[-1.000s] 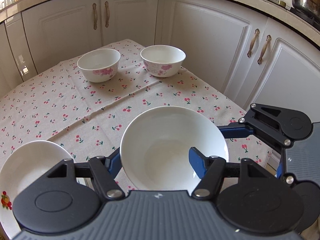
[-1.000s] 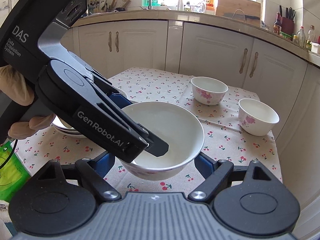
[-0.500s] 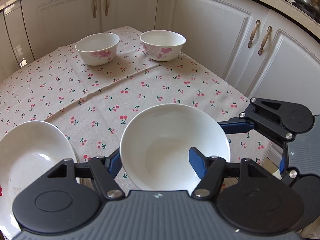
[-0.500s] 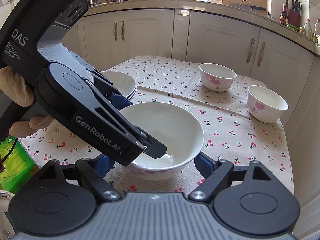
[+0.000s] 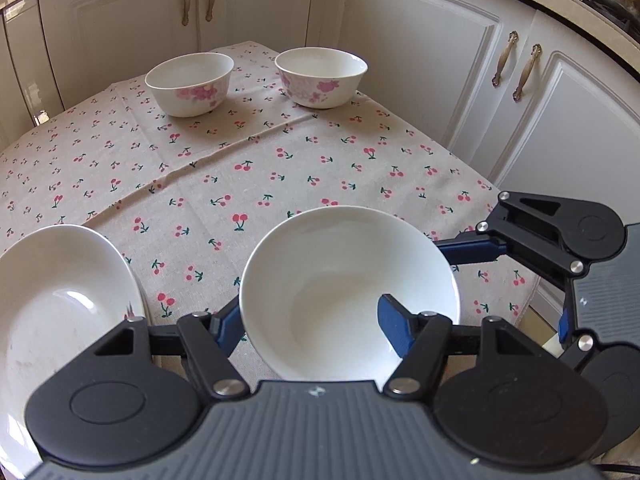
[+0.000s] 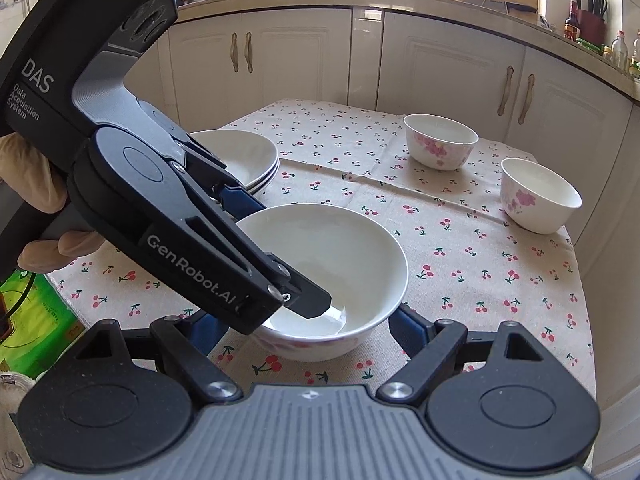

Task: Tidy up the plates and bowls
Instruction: 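Lower the bowl onto the cloth beside the plates and open the left tool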

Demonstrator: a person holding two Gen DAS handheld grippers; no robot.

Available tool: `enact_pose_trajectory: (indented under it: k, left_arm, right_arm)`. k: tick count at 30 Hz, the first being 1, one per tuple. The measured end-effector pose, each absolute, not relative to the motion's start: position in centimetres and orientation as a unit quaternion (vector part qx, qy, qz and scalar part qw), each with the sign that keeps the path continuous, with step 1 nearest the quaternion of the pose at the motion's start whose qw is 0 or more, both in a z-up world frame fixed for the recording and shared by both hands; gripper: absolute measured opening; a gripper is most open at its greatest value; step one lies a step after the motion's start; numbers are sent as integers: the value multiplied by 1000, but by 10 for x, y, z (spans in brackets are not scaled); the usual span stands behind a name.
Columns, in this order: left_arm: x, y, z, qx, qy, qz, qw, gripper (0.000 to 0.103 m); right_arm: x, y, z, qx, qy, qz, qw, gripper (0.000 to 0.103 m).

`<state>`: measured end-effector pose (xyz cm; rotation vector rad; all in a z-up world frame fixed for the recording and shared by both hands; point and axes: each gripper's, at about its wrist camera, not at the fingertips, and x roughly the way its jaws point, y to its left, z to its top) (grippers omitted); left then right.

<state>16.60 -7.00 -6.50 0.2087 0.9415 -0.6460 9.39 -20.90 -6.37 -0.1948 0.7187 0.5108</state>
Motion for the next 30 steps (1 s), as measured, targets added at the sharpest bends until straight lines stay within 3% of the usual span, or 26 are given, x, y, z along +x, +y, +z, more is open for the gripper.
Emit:
enact_pose_trajectory:
  k: [6,10,12,30]
  left_arm:
    - [166,-69,-66,96,444,-307,837,68]
    - [165,-69,-65,96,443,-314,834,74]
    - [163,-69,-65,100,440,-313,836,81]
    - [167,-73,-8,121,366,-319,866,92]
  right_arm:
    - [94,-209,-64,-93,348,246,900,90]
    - [92,-209,-65,-91,349,249,899,91]
    - [90,-210,-64,-89,339,249,903,103]
    - [86,-241,-29,-77,292,227,926,103]
